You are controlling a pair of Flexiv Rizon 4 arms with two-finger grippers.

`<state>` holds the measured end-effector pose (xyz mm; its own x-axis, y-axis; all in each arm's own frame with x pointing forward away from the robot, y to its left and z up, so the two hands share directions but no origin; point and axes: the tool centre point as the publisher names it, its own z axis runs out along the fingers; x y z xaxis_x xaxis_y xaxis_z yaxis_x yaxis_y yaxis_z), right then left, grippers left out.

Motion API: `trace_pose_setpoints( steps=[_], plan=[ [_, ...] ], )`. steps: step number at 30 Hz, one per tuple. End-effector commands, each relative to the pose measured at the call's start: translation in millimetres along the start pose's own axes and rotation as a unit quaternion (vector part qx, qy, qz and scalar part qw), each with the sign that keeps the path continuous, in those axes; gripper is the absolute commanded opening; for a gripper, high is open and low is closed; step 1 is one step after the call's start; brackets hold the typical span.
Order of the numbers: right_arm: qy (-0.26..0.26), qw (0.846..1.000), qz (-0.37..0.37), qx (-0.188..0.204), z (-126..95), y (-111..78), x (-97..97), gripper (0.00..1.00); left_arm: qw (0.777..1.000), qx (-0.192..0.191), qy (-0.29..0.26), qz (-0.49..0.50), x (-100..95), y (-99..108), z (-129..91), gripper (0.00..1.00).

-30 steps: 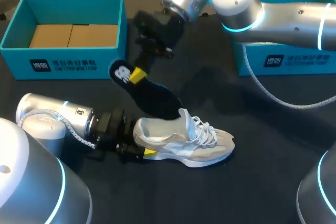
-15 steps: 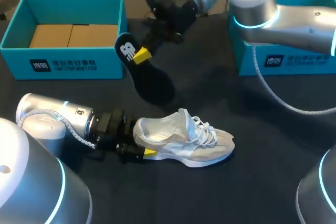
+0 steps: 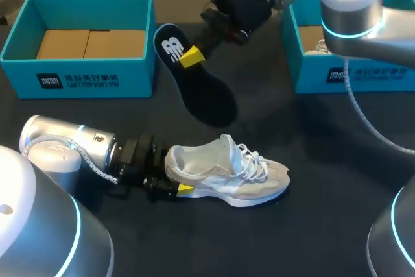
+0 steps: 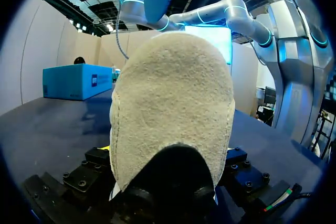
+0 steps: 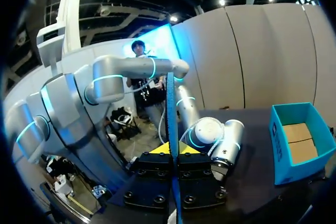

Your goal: Take the shoe out of the shoebox, open the shoe tongue, remove and reinsert the insole, then place the shoe into the shoebox

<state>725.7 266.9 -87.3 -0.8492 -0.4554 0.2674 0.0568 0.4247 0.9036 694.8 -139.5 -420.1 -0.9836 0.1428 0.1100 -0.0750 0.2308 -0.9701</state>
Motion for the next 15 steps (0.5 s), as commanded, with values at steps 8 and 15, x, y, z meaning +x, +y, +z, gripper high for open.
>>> trace_pose_setpoints(
  steps=[8, 15],
  plan=[
    [-0.069, 0.997, 0.008, -0.031, -17, 11.8, 25.3, 0.0, 1.0, -0.002, 0.0, -0.001, -1.2, 1, 1, 0.0],
    [-0.127, 0.989, 0.027, -0.066, -35, 25.3, 64.4, 0.0, 1.0, -0.002, 0.0, -0.001, -1.2, 1, 1, 0.0]
  ],
)
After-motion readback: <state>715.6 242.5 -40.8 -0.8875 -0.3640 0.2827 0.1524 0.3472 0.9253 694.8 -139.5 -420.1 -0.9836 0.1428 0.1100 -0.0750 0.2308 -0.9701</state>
